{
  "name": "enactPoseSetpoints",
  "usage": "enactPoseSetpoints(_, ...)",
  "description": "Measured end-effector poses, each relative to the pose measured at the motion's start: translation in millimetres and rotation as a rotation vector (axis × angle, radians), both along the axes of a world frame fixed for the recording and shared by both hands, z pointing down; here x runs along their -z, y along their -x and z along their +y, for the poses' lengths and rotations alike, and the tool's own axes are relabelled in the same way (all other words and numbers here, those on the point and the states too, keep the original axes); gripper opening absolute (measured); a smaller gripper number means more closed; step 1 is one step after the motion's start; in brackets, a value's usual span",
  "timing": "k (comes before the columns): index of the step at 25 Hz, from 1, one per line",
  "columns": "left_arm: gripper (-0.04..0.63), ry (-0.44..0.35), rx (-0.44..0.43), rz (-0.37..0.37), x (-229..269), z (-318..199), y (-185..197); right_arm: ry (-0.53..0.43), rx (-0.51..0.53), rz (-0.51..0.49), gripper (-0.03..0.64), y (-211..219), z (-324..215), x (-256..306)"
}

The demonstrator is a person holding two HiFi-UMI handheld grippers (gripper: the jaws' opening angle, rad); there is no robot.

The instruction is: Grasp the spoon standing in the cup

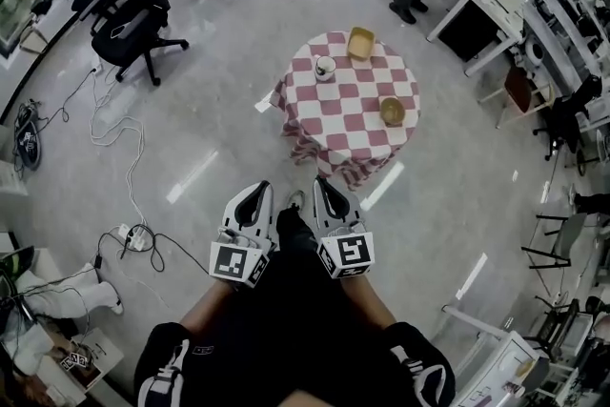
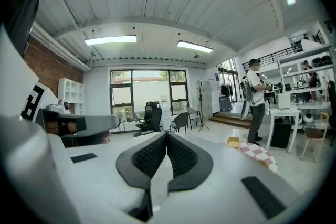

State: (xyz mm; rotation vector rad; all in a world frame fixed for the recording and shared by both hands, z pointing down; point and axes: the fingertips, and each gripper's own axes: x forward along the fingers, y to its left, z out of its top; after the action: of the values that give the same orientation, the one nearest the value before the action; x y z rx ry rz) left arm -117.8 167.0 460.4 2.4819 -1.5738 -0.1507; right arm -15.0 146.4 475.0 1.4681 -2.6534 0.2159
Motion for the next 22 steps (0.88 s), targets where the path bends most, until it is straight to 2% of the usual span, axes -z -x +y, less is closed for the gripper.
enactPoseSetpoints(10,0.011,-0.011,-0.025,0.003,20.7,-141.3,-39.6,-0.019,0.001,0.025,0.028,-34.9,-139.9,8.7)
enactPoseSetpoints(15,0.011,0.007,-0.026,0.001,17.8,-187.8,-56.1,-0.020,-0.001,0.026,0.028,-53.6,-191.4,4.5)
enactPoseSetpoints(19,0.011,0.038,-0.035,-0.011,15.3,-214.7,-64.5,0.030,0.000,0.004,0.028,-61.8,-220.3,-4.0)
enactPoseSetpoints(22,0.011,0.060,-0.032,-0.001,7.1,-239.0,-64.3,0.051,0.001,0.023,0.028,-61.0,-240.6,-15.5)
